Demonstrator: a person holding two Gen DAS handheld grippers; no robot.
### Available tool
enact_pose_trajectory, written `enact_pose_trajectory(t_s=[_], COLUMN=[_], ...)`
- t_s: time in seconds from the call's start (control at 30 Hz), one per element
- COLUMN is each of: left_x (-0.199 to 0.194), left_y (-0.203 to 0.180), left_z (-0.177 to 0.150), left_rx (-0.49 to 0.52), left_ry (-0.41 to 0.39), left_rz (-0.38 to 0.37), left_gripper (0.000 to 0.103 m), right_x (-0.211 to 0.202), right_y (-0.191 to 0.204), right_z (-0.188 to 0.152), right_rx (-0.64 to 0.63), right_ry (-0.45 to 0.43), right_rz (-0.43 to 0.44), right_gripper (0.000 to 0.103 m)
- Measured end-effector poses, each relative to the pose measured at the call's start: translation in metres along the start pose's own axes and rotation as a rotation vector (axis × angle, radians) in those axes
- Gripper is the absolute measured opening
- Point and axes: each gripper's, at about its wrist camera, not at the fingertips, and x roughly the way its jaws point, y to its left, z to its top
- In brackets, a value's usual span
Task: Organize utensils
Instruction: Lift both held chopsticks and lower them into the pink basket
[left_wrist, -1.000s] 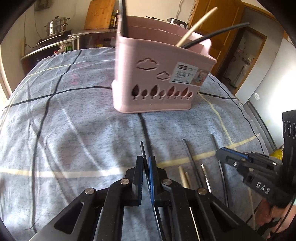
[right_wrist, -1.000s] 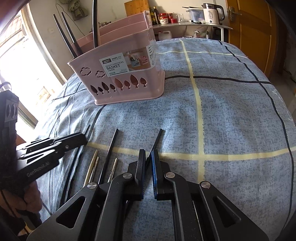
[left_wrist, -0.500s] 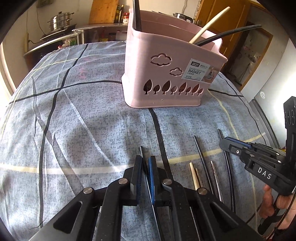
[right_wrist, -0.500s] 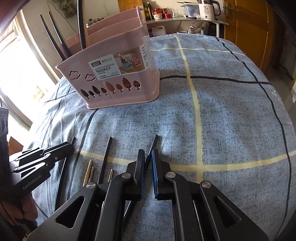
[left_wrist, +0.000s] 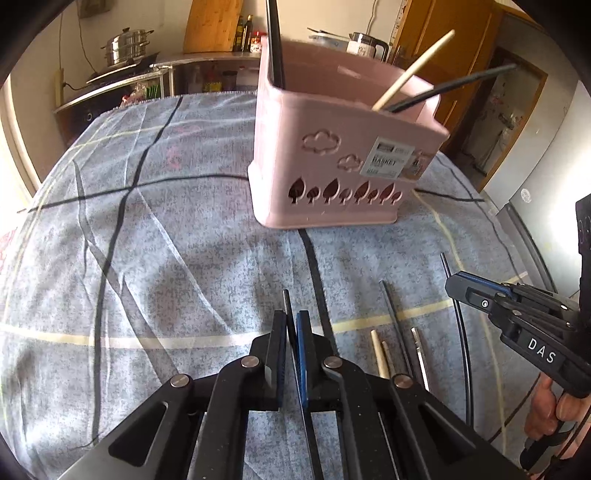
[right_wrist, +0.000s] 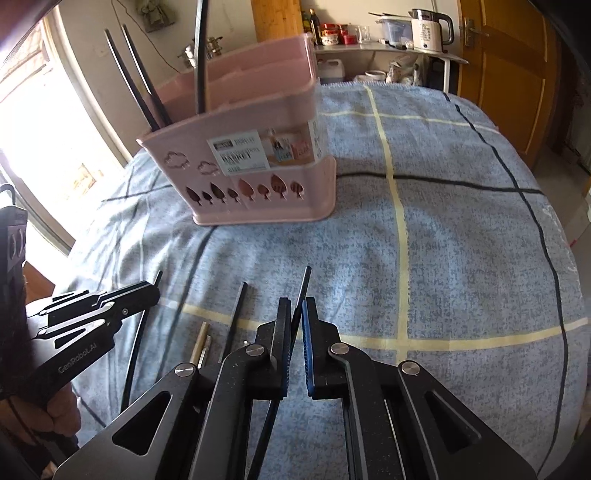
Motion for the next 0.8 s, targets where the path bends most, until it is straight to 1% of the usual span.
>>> enact_pose_trajectory(t_s=[0.17, 0.37, 0.6, 0.8], left_x=[-0.034, -0.072, -0.110, -0.134], left_y=[-0.002, -0.009, -0.018, -0.022], left_z=[0.014, 0.033, 0.065, 0.087], left_rx=[0.006, 0.028, 0.061, 0.087], left_ry=[-0.070, -0.157, -0.268, -0.351], left_rz=[-0.021, -0.040, -0.054, -0.047], left_gripper=[0.004, 0.004, 0.004, 0.004], right_x=[-0.025, -0.063, -0.102, -0.119], right_y=[0.002, 0.007, 0.011, 0.009], right_z=[0.010, 0.028, 0.050, 0.062], right_rx=[0.005, -0.008, -0.036, -0.043], right_ry=[-0.058, -0.158, -0.280, -0.352], right_rz=[0.030, 0.048, 0.049, 0.041], right_gripper=[0.005, 0.005, 0.004, 0.004])
